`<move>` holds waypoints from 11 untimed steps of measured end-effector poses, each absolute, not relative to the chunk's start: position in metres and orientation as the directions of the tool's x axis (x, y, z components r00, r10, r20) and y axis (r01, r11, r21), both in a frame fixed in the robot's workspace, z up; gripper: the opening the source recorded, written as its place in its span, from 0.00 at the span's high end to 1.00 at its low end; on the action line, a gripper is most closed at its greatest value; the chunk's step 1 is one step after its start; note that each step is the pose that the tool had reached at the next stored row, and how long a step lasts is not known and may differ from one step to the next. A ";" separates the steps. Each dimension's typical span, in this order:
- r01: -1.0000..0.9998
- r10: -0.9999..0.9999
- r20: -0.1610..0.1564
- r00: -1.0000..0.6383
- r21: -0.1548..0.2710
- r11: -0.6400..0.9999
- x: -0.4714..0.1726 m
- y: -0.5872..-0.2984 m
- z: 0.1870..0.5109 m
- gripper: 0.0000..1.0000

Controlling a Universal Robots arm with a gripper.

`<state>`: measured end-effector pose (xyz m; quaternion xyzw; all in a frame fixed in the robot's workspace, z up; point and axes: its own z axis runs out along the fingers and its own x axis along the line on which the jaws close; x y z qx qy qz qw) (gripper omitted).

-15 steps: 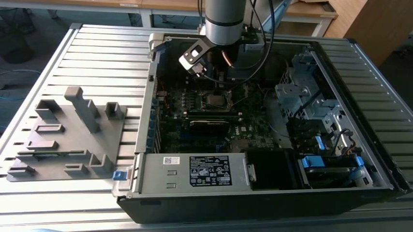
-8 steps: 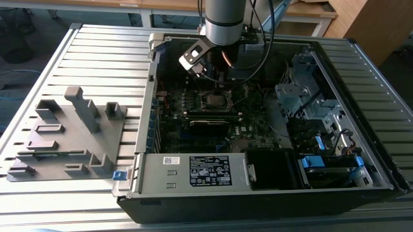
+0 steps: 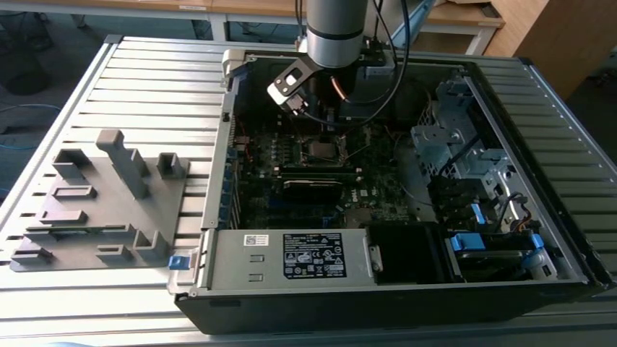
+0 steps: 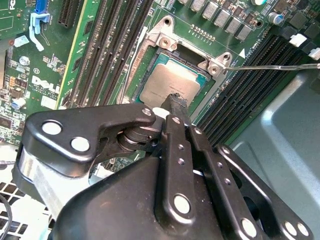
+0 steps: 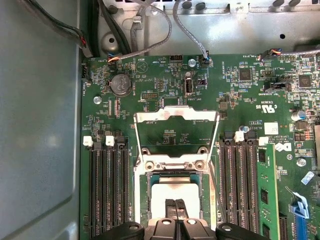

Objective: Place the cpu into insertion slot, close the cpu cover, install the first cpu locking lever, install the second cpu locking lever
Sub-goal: 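Close the cpu cover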

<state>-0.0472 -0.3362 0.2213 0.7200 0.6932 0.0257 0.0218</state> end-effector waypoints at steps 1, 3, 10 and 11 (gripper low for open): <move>0.997 0.999 0.007 0.038 0.067 -0.038 -0.047 -0.336 0.221 0.89; 0.997 0.999 0.007 0.038 0.067 -0.038 -0.047 -0.336 0.222 0.89; 0.997 0.999 0.007 0.038 0.067 -0.038 -0.047 -0.336 0.223 0.89; 0.997 0.999 0.007 0.038 0.067 -0.038 -0.047 -0.336 0.223 0.89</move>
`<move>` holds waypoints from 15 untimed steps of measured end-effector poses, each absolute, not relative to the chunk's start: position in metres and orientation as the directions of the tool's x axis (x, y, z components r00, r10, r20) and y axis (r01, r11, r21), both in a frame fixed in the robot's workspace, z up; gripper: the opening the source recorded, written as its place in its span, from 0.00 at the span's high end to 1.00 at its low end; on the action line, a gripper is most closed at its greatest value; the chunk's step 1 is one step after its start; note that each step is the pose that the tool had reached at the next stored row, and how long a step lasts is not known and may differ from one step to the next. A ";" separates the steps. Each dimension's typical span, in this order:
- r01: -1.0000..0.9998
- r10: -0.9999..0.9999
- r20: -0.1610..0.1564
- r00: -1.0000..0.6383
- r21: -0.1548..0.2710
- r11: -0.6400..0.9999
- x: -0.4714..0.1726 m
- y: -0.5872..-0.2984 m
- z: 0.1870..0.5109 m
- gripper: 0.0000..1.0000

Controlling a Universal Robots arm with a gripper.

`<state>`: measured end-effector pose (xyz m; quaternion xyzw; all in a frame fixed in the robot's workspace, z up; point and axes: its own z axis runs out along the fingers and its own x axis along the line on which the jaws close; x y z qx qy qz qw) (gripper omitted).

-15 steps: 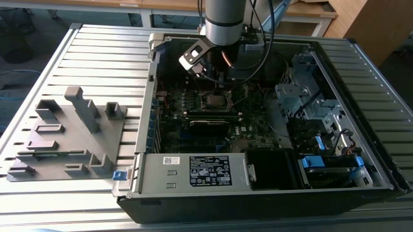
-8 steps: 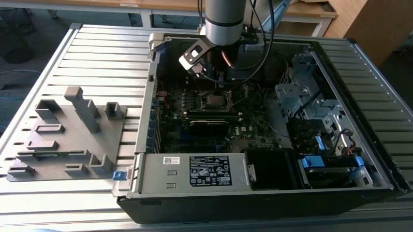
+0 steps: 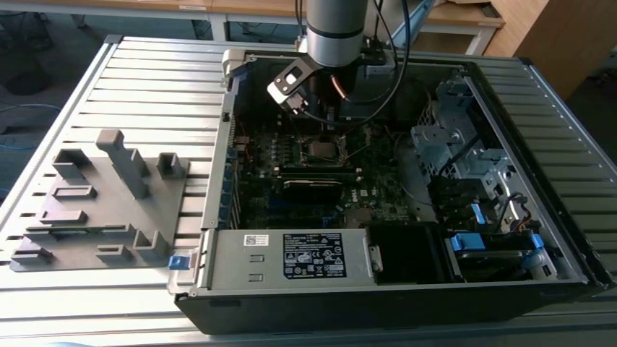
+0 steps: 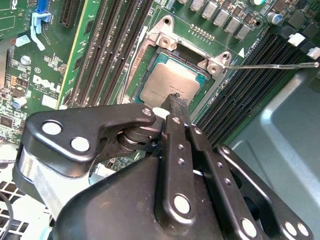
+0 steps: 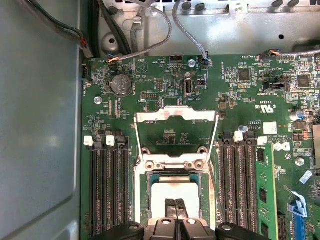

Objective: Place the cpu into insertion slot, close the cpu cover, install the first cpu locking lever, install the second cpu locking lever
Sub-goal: 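Close the cpu cover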

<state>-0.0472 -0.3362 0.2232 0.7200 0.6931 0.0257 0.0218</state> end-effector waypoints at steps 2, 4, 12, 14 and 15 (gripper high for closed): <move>0.997 0.999 0.006 0.038 0.067 -0.038 -0.047 -0.336 0.224 0.89; 0.997 0.999 0.007 0.038 0.067 -0.038 -0.047 -0.336 0.225 0.89; 0.997 0.999 0.007 0.038 0.067 -0.038 -0.047 -0.336 0.231 0.89; 0.997 0.999 0.007 0.038 0.067 -0.038 -0.047 -0.336 0.231 0.89; 0.997 0.999 0.007 0.038 0.067 -0.038 -0.047 -0.336 0.232 0.89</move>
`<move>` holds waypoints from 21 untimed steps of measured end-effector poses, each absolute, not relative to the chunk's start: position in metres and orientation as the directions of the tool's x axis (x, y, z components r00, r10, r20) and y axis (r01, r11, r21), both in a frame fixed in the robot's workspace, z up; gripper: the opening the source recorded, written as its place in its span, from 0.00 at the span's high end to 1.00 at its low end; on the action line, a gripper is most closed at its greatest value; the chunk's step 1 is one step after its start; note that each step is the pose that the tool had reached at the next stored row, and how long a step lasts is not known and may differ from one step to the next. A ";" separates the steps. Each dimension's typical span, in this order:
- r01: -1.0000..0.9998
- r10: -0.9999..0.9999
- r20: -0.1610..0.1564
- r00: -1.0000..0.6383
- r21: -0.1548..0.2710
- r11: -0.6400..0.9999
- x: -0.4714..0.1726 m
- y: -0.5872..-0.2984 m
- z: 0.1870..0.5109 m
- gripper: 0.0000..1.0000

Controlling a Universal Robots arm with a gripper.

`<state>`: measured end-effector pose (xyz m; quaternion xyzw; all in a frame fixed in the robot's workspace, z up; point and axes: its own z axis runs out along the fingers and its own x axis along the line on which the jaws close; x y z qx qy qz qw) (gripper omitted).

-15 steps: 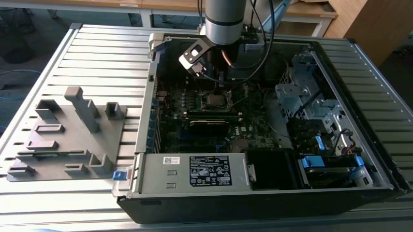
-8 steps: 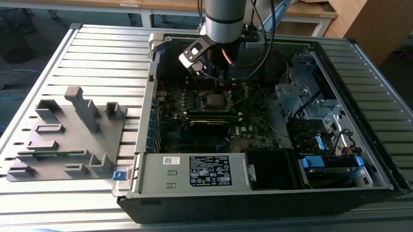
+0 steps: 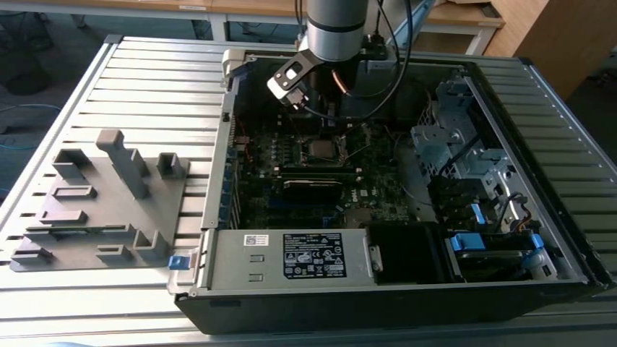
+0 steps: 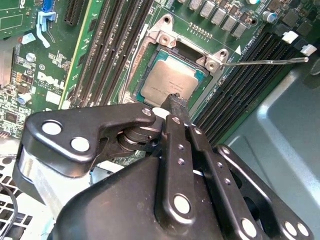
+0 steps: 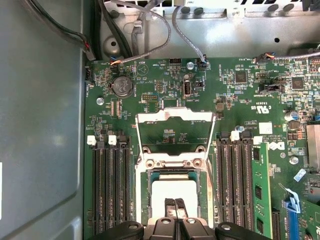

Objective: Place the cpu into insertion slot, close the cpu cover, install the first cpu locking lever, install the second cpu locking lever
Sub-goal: 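Close the cpu cover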

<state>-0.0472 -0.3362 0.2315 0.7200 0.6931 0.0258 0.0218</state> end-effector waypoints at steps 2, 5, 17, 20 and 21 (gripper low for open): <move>0.997 0.999 0.007 0.038 0.067 -0.038 -0.047 -0.336 0.232 0.89; 0.997 0.999 0.007 0.038 0.067 -0.038 -0.047 -0.336 0.233 0.89; 0.997 0.999 0.007 0.038 0.067 -0.038 -0.047 -0.336 0.234 0.89; 0.997 0.999 0.007 0.038 0.067 -0.038 -0.047 -0.336 0.235 0.89; 0.997 0.999 0.007 0.038 0.067 -0.038 -0.047 -0.336 0.235 0.89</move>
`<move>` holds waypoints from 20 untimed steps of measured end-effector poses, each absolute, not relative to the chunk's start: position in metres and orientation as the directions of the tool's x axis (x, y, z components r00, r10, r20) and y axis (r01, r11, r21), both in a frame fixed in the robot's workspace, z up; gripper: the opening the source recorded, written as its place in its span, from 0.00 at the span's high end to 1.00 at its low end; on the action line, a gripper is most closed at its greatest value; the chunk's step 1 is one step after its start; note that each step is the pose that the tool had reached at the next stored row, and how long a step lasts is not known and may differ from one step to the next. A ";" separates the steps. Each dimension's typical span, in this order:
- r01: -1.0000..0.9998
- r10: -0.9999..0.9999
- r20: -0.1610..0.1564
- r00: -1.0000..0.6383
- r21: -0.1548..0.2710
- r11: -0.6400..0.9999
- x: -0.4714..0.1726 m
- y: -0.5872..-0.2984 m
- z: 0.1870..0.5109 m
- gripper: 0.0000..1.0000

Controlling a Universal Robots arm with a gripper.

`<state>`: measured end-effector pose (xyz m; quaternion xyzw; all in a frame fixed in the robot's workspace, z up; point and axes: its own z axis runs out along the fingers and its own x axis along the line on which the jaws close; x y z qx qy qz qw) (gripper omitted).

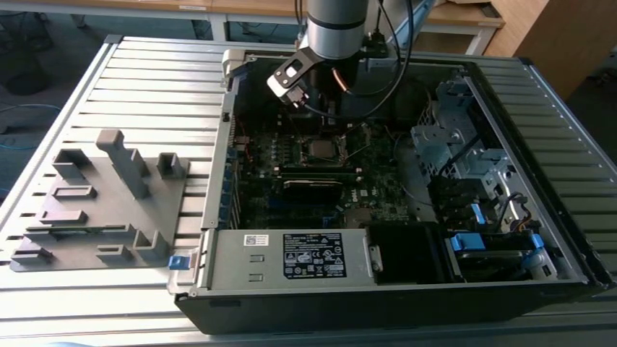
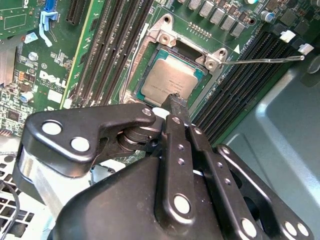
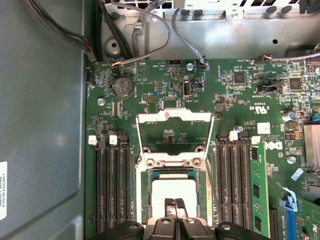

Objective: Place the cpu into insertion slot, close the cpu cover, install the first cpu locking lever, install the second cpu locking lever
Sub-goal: 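Close the cpu cover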

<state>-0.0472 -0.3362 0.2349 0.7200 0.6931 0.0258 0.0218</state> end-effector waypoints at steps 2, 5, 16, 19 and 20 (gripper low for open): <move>0.997 0.999 0.007 0.038 0.067 -0.038 -0.047 -0.336 0.235 0.89; 0.997 0.999 0.007 0.038 0.067 -0.038 -0.047 -0.336 0.236 0.89; 0.997 0.999 0.007 0.038 0.067 -0.038 -0.047 -0.336 0.246 0.89; 0.997 0.999 0.007 0.038 0.067 -0.038 -0.047 -0.336 0.249 0.89; 0.997 0.999 0.007 0.038 0.067 -0.038 -0.047 -0.336 0.250 0.89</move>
